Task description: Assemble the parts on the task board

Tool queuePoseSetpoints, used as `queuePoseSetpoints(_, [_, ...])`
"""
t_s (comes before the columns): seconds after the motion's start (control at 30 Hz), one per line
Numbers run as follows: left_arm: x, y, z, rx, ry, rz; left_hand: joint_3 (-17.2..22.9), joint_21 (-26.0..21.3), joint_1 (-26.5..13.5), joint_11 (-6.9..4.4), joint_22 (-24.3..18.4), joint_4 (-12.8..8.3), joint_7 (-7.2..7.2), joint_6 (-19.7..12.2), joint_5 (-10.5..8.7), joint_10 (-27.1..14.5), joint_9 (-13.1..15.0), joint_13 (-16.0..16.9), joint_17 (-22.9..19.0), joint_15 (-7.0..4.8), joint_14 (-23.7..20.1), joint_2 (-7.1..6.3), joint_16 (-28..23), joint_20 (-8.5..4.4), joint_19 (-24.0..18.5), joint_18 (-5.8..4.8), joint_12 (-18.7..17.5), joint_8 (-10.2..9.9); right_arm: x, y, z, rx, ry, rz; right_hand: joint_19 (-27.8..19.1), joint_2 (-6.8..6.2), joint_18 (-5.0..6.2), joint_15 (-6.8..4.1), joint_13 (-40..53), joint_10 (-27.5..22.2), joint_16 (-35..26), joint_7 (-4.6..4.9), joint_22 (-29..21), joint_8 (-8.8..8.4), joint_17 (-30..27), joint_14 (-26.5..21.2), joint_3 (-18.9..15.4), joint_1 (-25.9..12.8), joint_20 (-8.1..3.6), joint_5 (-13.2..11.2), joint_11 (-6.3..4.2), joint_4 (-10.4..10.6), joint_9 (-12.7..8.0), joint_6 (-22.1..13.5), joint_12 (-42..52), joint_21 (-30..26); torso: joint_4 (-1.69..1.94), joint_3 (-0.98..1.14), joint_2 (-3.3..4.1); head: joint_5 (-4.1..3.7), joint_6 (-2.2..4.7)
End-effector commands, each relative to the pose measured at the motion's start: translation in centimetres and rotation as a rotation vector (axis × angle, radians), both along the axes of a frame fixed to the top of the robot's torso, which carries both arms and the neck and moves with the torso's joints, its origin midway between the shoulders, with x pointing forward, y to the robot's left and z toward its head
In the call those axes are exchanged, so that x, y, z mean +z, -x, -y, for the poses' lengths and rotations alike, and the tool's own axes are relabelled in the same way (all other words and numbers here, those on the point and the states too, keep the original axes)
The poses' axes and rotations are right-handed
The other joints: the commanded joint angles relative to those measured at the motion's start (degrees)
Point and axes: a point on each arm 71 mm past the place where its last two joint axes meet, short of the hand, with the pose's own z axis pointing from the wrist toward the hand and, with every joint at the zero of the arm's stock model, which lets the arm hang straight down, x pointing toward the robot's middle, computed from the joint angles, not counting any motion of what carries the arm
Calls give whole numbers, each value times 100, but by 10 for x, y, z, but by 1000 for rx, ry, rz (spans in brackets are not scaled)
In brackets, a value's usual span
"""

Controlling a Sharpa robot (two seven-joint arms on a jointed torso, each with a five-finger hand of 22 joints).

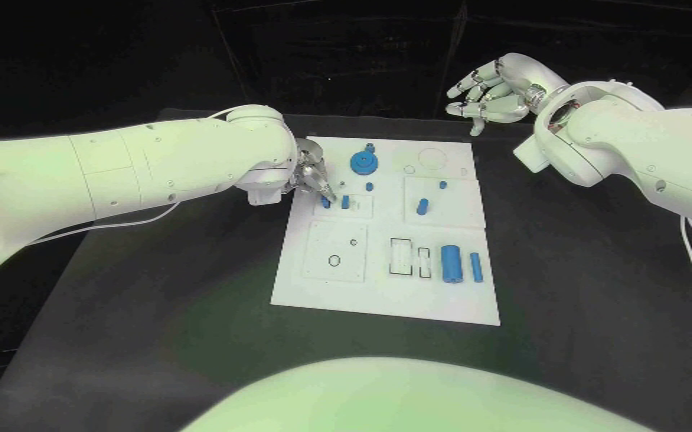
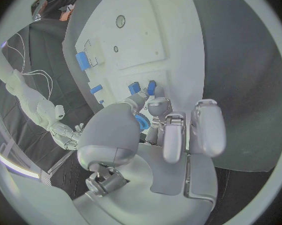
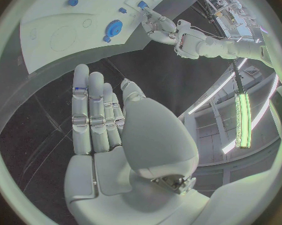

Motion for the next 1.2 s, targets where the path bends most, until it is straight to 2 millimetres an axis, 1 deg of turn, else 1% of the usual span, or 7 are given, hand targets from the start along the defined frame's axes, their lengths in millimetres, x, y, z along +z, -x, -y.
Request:
queuePoseSetpoints(0.03, [-1, 1, 0, -3, -14, -11, 336, 1, -58, -3, 10, -296, -23, 29, 19, 25, 15, 5, 1509, -43, 584, -4, 18, -33, 20, 38, 23, 35, 1, 0, -1, 9, -3, 3, 39, -8, 18, -11, -7, -28, 31, 2, -8, 34, -3, -21, -41, 58, 6, 39, -8, 3, -8, -26, 38, -22, 2, 0, -2, -5, -3])
queuePoseSetpoints(0.13, [-1, 1, -1, -2, -17, -13, 320, 5, -95, -12, 16, -280, -34, 49, 19, 45, 29, 36, 1509, -52, 584, -34, 18, -40, 23, 37, 49, 56, 1, 0, -1, 9, -3, 3, 39, -8, 18, -11, -7, -28, 31, 2, -8, 34, -3, -21, -41, 58, 6, 39, -8, 3, -8, -26, 38, -22, 2, -6, -2, -4, -2])
queuePoseSetpoints(0.2, [-1, 2, -1, -2, -18, -15, 305, 9, -123, -16, 23, -269, -38, 55, 19, 53, 36, 50, 1509, -56, 584, -59, 18, -44, 26, 36, 62, 64, 1, 0, -1, 9, -3, 3, 39, -8, 18, -11, -7, -28, 31, 2, -8, 34, -3, -21, -41, 58, 6, 39, -8, 3, -8, -26, 38, -22, 5, -2, 0, 0, -7])
queuePoseSetpoints(0.47, [-1, 2, -1, -2, -21, -18, 242, 25, -264, -32, 47, -210, -56, 81, 20, 73, 58, 85, 1509, -72, 584, -156, 18, -59, 38, 31, 96, 95, 1, 0, -2, 10, -3, 3, 39, -8, 18, -11, -7, -28, 31, 2, -8, 34, -3, -21, -41, 58, 6, 39, -8, 3, -8, -26, 38, -22, 2, 0, 1, 2, -14])
queuePoseSetpoints(1.2, [-2, -1, -1, 4, -28, -18, 58, 28, -619, -39, 66, 40, -61, 94, 19, 75, 112, 99, 1509, -87, 584, -221, 18, -79, 47, 27, 125, 154, 1, 0, -2, 10, -3, 3, 41, -6, 18, -11, -17, -29, 33, 2, -9, 38, -4, -22, -46, 70, 6, 45, -8, 6, -8, -32, 41, -25, 1, 1, -2, 7, -20])
